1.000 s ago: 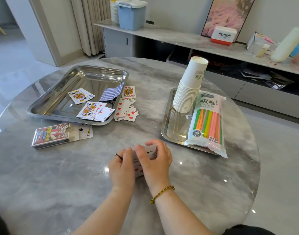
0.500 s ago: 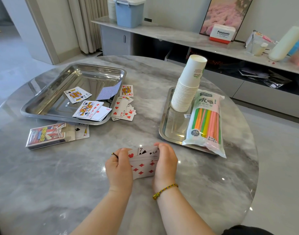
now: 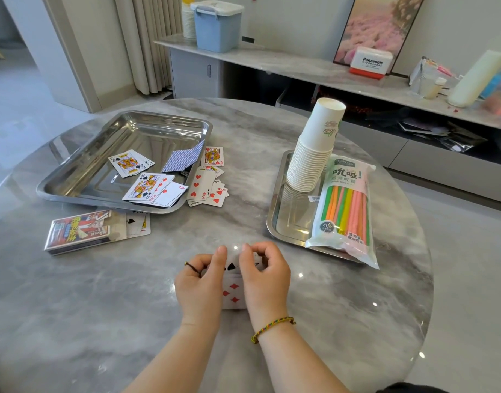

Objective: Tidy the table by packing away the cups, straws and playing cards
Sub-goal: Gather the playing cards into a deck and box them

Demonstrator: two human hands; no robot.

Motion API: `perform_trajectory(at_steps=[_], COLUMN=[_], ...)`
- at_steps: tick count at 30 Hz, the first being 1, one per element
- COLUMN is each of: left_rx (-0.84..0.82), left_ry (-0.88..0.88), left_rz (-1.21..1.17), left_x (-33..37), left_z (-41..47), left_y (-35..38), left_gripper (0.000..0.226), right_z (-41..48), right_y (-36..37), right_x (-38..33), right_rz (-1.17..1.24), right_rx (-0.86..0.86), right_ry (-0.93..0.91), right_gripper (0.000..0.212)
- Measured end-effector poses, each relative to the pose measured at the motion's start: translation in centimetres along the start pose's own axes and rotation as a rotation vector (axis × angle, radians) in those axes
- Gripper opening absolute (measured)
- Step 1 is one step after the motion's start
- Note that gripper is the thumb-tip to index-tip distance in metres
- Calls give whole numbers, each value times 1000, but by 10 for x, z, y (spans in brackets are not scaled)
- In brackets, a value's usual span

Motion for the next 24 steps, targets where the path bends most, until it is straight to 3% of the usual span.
perform_trajectory(at_steps=[3,6,8,12,15,18,24], left_rx=[30,58,91,156,182,149,-28], left_ry=[-5,-44,-45,-49,-80,-90,83], left_rz=[-6,-22,-23,-34,-61,-124,-27], left_x=[1,3,4,7,11,12,4], left_z=[2,5,7,9,11,14,10], left_y=[2,2,1,-5,-3,4,13], left_gripper=[49,42,34,46,53,45,19], right_z=[4,8,9,6,8,9,10], right_y=[-3,-4,-4,-1,-1,-2,3], right_x=[0,0,0,0,-6,-10,2], right_rz=[136,278,281,299,337,343,165], right_rx=[67,107,124,112,75,10,57], right_ry=[90,181,206,272,216,127,66], right_gripper=[27,32,36,43,37,16,30])
Point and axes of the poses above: each hand's wrist, its own z-axis towards the middle knuckle, its own y-axis out of the palm, x = y × z, the point moved 1 cm from there along z, towards the middle knuckle, and after that the axes turned 12 degrees about y, right-handed, at the moved point
